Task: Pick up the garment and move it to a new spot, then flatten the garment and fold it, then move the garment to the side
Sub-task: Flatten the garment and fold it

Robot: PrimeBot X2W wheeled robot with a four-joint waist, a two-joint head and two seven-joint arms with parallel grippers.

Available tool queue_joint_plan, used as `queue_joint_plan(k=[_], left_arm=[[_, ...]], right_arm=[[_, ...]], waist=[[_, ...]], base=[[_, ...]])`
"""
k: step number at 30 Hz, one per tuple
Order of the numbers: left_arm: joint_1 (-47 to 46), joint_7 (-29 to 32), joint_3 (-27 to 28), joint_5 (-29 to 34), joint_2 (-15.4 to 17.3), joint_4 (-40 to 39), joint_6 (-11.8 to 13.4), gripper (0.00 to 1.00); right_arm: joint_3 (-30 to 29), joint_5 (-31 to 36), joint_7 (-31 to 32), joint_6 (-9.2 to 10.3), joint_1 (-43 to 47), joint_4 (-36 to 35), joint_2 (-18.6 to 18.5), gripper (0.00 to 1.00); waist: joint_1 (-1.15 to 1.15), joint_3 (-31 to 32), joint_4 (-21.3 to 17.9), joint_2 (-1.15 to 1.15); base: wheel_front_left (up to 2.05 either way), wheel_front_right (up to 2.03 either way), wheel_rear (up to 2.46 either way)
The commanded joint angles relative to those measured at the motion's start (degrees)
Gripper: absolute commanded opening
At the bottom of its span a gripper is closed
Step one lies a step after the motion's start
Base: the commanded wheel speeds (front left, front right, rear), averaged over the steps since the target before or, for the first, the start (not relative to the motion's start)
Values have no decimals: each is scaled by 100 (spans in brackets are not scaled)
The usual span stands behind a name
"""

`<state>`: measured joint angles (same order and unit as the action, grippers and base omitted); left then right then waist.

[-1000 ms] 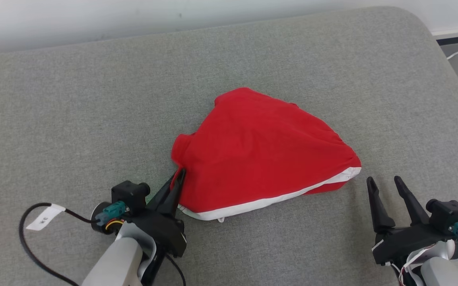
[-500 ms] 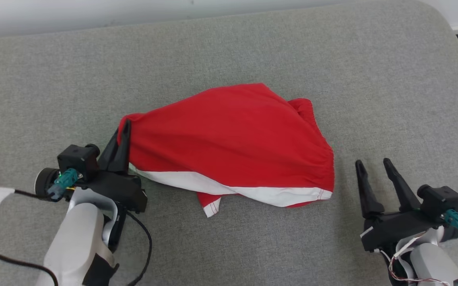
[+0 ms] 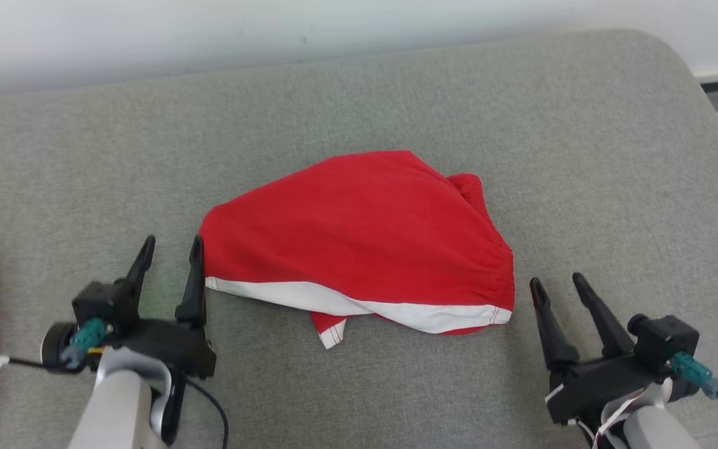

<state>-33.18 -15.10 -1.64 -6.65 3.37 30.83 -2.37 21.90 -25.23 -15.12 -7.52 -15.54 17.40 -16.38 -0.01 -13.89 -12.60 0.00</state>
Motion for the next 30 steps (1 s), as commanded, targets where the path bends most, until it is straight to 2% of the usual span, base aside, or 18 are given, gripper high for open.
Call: queue_joint_plan(k=[1, 4, 10, 16, 26, 30], left_arm=[[289, -10, 52, 39, -9, -158, -13, 100], [761, -10, 45, 62, -32, -515, -11, 100], [1680, -10, -25, -73, -48, -1147, 162, 100], [2440, -10, -178, -244, -46, -1417, 266, 100], [2597, -10, -542, -287, -45, -1393, 333, 100], [2391, -10, -626, -221, -44, -1380, 254, 100]], right_arm=[[84, -59, -4, 6, 121, -3, -9, 100], [155, -62, -4, 6, 235, 56, -48, 100], [145, 94, -4, 6, 519, 102, 23, 100], [135, 206, -4, 6, 841, 173, 94, 100], [86, 212, -4, 6, 995, 315, -4, 100], [-30, 324, -4, 6, 851, 337, 5, 100]], waist=[[1, 240, 158, 0], [1, 422, 280, 0], [1, 775, 461, 0], [1, 1119, 592, 0], [1, 1079, 764, 0], [1, 858, 780, 0]], base=[[0, 0, 0], [0, 0, 0], [0, 0, 0], [0, 0, 0], [0, 0, 0], [0, 0, 0]])
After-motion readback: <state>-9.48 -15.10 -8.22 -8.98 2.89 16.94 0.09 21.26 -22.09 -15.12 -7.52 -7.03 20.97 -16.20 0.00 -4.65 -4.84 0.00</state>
